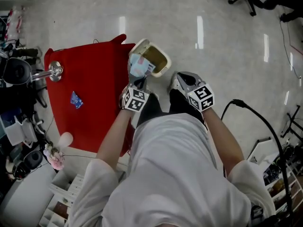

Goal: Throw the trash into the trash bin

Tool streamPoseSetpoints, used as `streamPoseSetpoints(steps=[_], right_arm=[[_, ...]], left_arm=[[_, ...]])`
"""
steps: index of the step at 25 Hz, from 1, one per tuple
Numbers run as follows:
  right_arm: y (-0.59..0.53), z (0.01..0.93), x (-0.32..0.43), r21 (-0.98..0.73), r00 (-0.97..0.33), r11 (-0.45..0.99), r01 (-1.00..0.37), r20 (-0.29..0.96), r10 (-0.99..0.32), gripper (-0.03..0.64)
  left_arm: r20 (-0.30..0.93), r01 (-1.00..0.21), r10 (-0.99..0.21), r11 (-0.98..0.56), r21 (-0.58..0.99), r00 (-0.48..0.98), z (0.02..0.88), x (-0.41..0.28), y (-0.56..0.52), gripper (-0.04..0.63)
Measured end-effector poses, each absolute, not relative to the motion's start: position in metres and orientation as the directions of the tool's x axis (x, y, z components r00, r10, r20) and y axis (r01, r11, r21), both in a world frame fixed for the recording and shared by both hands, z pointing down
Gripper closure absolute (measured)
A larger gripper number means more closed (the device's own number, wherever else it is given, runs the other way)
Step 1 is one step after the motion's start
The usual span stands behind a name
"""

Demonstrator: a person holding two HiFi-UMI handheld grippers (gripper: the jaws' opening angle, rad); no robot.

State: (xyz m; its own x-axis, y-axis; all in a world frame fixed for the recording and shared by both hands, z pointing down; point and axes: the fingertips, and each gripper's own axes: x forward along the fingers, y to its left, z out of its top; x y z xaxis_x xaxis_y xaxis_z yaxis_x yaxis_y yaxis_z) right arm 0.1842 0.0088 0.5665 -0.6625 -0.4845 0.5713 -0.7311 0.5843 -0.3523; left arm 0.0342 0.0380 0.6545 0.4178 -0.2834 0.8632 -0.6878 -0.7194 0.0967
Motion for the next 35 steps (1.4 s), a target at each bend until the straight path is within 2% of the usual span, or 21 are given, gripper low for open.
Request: streamPoseSetpoints(steps=[13,23,31,32,34,35], right_arm=[[-0.005,0.645,0.189,-0.405,-0.656,0.541,-0.737,0.619,-0.431,0.617],[-0.01,0.734,0.183,-0.43,-0.648,0.515,-0.742,0.656,-0.387,0.617],[-0.01,0.776,0.167,-0.461,-0.666,0.508,-0.727,0.652,-0.362,0.617],[-0.01,0.78,0.166,-0.463,-0.668,0.51,-0.726,0.652,-0.36,0.617],[-0.009,0.783,0.162,-0.467,-0.671,0.511,-0.722,0.651,-0.354,0.617],[-0.007,0.783,0.16,-0.469,-0.673,0.511,-0.721,0.65,-0.353,0.617]], left_arm=[[0.884,-0.668,-0.186,-0.723,0.173,0.43,0.766,0.064,0.032,0.588],[0.891,-0.68,-0.13,-0.696,0.23,0.435,0.866,0.062,0.014,0.588],[0.885,-0.707,-0.09,-0.64,0.301,0.457,0.914,0.057,0.01,0.586],[0.885,-0.714,-0.094,-0.633,0.301,0.456,0.916,0.056,0.007,0.581],[0.884,-0.733,-0.104,-0.607,0.307,0.456,0.916,0.053,0.004,0.514],[0.883,-0.743,-0.11,-0.593,0.309,0.456,0.915,0.05,0.004,0.501]])
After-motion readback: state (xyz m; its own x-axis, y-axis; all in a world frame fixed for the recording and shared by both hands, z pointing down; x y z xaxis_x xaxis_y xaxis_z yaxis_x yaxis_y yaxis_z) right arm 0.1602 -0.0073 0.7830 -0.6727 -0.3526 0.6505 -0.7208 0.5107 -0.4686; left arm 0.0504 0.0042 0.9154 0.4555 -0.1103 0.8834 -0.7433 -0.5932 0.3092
